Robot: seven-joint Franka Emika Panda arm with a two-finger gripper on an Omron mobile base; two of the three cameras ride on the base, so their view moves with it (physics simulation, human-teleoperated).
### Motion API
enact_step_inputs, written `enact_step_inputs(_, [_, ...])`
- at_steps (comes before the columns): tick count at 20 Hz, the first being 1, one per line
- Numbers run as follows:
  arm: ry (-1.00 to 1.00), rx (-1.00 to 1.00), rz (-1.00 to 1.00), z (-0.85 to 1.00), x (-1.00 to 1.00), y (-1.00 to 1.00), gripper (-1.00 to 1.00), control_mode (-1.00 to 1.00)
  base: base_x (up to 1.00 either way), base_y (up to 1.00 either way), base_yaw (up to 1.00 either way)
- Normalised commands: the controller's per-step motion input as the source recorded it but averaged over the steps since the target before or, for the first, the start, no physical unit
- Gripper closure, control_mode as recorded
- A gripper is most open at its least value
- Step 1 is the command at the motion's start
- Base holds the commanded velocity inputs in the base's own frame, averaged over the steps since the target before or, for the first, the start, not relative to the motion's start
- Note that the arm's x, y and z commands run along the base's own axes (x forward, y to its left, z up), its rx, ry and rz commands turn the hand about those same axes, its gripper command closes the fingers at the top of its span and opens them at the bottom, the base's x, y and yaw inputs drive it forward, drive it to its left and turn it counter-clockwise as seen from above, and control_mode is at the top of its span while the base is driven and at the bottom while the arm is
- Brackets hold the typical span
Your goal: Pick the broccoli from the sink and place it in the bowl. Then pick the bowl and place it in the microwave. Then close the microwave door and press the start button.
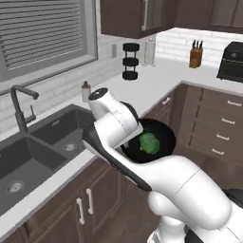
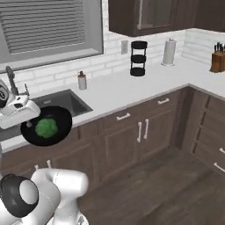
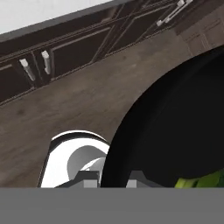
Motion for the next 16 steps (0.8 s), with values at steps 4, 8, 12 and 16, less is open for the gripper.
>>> enact_step_inputs(4, [0.00,0.00,0.00,0.00,0.00,0.00,1.00,1.00,-0.21,0.00,-0.96])
enact_step_inputs(8, [0.00,0.00,0.00,0.00,0.00,0.00,1.00,1.00,-0.08,-0.04,-0.91])
enact_step_inputs(12, [0.00,0.00,0.00,0.00,0.00,0.00,1.00,1.00,0.00,-0.11,-0.89])
enact_step_inputs(16, [0.00,0.00,0.00,0.00,0.00,0.00,1.00,1.00,0.00,-0.19,-0.85])
